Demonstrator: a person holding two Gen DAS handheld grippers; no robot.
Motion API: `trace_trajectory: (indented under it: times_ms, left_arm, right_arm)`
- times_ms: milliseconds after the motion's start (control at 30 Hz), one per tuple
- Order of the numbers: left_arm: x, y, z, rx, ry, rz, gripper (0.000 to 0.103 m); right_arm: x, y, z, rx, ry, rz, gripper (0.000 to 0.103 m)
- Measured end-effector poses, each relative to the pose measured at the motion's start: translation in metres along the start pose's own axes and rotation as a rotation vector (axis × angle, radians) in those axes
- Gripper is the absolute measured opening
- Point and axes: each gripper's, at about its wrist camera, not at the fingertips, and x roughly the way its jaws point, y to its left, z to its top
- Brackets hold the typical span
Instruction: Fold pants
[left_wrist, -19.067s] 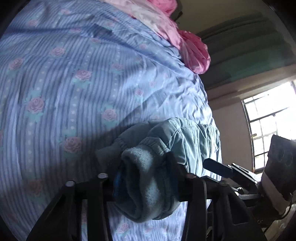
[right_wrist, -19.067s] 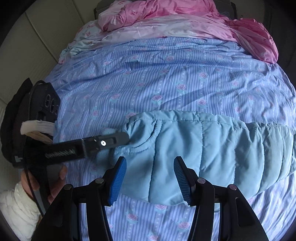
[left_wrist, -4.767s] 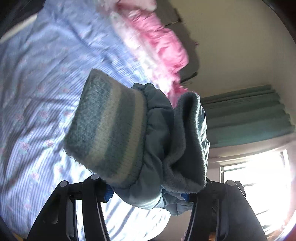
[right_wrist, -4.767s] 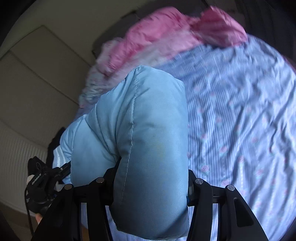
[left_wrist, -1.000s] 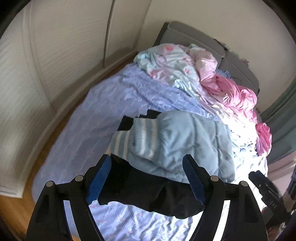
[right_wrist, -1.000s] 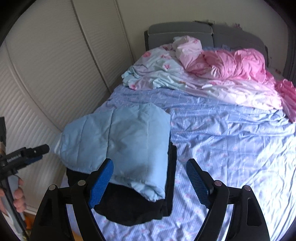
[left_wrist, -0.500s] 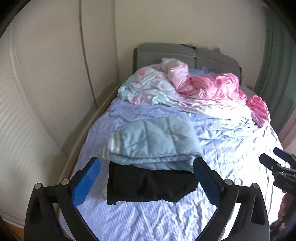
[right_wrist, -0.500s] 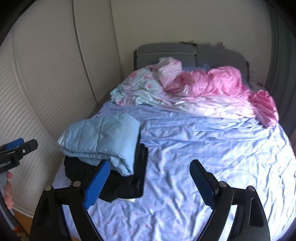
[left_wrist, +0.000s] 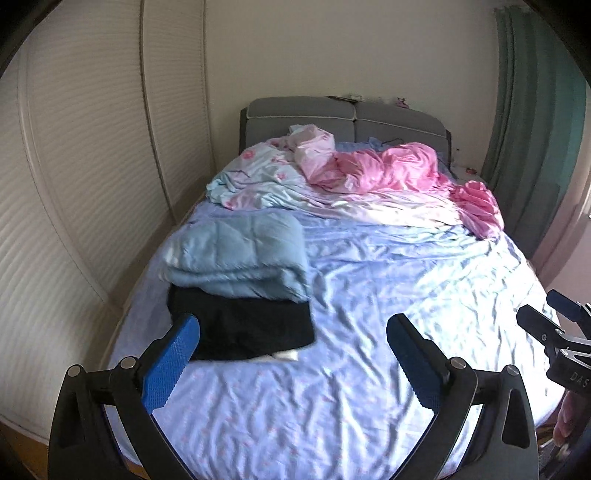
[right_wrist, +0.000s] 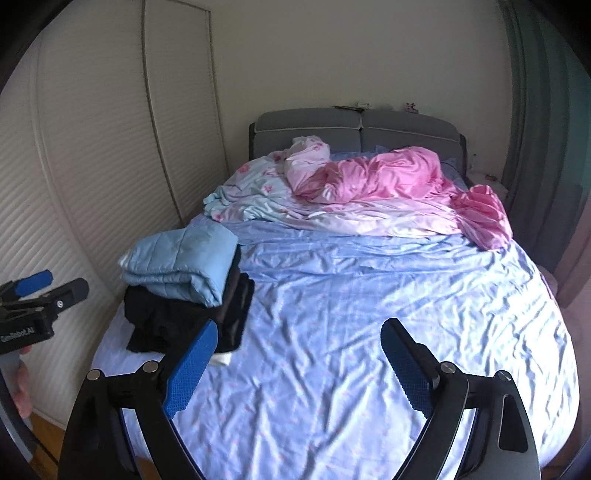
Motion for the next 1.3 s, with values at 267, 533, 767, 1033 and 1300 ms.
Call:
trace_trajectory:
  times_ms: [267,533,767,1033,1300]
  left_arm:
    - [-0.04,-0.066,-0.039,0.022,-0.013,-0.04,0.103]
    - [-0.069,-0.1,-0.056,0.065,-0.06,-0.031,0.103]
    - [-0.088,-0.11,-0.058,0.074,-0.086,-0.027,0.103]
    - [-0.095,-0.115,-0.061,0.063,-0.095,-0.025,0.103]
    - [-0.1,-0.119,-0.065,0.063,-0.091,-0.032,0.103]
  right_arm:
    - [-0.059,-0.048,-0.034,0.001,-0.012,-0.017,0.091]
    - [-0.093,-0.078,-0.054,0.009,-0.031,-0.021,0.091]
    - [-0.107,-0.086,-0.06,0.015,-0.047,-0.018,0.091]
    - [-0.117,-0.091,-0.064,0.009,-0.056,-0.019,0.091]
    - [-0.121,-0.092,-0.064,0.011,-0.058,-0.021,0.091]
